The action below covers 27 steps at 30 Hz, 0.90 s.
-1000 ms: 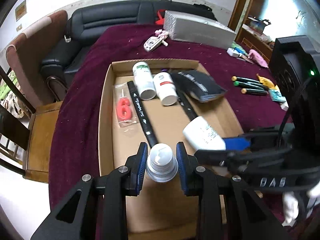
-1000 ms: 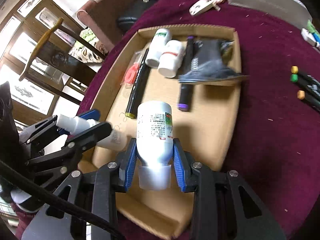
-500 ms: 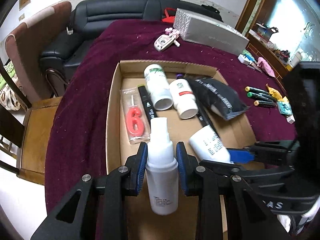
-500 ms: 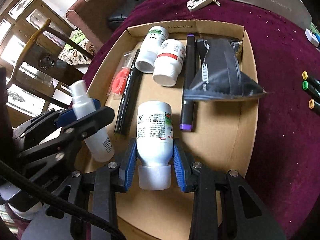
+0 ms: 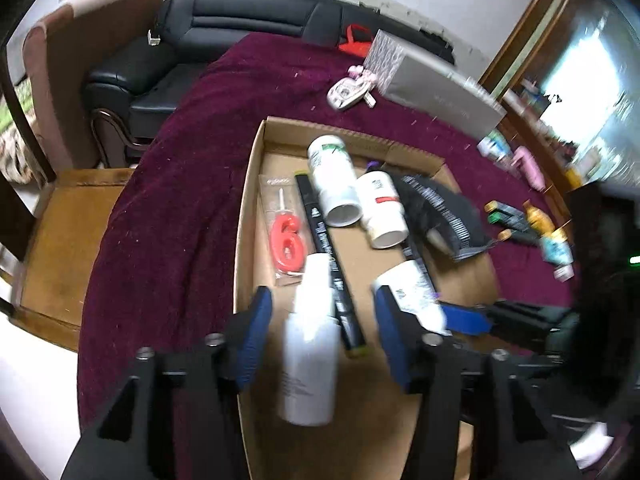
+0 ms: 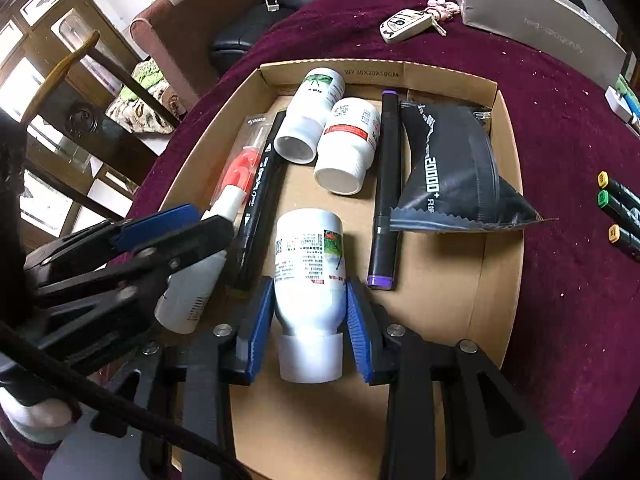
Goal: Organize objects
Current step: 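Lower both bottles into the tray and open both grippers, then withdraw both grippers from the tray toward the remaining items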
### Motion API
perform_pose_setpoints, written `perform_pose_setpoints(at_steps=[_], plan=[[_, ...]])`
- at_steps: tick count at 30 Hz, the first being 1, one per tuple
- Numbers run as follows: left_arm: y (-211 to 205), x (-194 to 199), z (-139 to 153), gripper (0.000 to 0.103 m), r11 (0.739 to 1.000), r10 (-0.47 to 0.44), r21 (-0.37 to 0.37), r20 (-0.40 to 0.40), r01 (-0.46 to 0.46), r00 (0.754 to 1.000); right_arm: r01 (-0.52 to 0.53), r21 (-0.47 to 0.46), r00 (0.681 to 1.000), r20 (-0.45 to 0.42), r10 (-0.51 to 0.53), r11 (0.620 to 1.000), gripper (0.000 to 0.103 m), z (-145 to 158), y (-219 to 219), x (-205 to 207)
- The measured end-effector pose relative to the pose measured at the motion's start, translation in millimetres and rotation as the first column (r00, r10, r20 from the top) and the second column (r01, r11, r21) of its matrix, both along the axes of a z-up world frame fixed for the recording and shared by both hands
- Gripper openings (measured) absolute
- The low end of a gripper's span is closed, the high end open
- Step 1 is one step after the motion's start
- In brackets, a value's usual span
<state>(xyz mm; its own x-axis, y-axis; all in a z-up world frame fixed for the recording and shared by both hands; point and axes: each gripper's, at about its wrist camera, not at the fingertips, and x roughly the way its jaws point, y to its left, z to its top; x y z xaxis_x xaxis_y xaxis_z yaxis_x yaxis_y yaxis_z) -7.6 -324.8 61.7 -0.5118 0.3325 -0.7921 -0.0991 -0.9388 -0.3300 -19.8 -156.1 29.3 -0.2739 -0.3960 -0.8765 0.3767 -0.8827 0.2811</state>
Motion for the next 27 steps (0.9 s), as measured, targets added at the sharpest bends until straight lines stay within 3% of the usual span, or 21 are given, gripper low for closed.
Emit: perform_pose_setpoints(at_steps=[2,8,12,13,17,20,23,27], plan=[[-4.6,7.4,7.5,0.059,1.0,0.007,0.029,-0.02,-0.006,1.0,0.007,-0.003,1.0,-0.005,-0.007,1.0,0.047,1.2,0.8,1.9],[-16.3,39.9,24.4,0.064,0.99,0.042,0.134,-0.054,-0.035,0.998,-0.012,-0.016,0.997,-0.077,0.011,1.0,0.049,20.4,-2.2,15.1],[-18.4,62.3,31.8,0.065,0.98,0.065,0.195,-0.083,-0.048,0.994,-0.024,0.004,0.98,-0.196,0.025,1.0,0.051,46.8,2.7,37.0],[-16.8,68.4,35.2,0.065,0.978,0.076,0.199,-0.099,-0.055,0.992,-0.019,0.016,0.974,-0.226,0.022,1.0,0.056,52.4,4.2,41.8],[-4.0,86.6,53.2,0.065,0.98,0.103,0.187,-0.177,-0.069,0.979,0.046,0.056,0.908,-0.419,-0.018,0.997,0.072,85.8,24.6,73.7],[13.7,96.1,67.4,0.065,0.978,0.103,0.199,-0.227,-0.057,0.969,0.108,0.059,0.854,-0.517,-0.062,0.992,0.08,105.8,45.6,90.5],[40.1,100.7,78.1,0.066,0.986,0.078,0.163,-0.255,-0.037,0.964,0.167,0.06,0.811,-0.576,-0.103,0.984,0.081,118.0,70.9,99.1],[85.0,105.3,83.7,0.066,0.994,-0.001,0.107,-0.257,0.029,0.966,0.225,0.061,0.789,-0.597,-0.145,0.973,0.081,123.7,105.3,104.6]])
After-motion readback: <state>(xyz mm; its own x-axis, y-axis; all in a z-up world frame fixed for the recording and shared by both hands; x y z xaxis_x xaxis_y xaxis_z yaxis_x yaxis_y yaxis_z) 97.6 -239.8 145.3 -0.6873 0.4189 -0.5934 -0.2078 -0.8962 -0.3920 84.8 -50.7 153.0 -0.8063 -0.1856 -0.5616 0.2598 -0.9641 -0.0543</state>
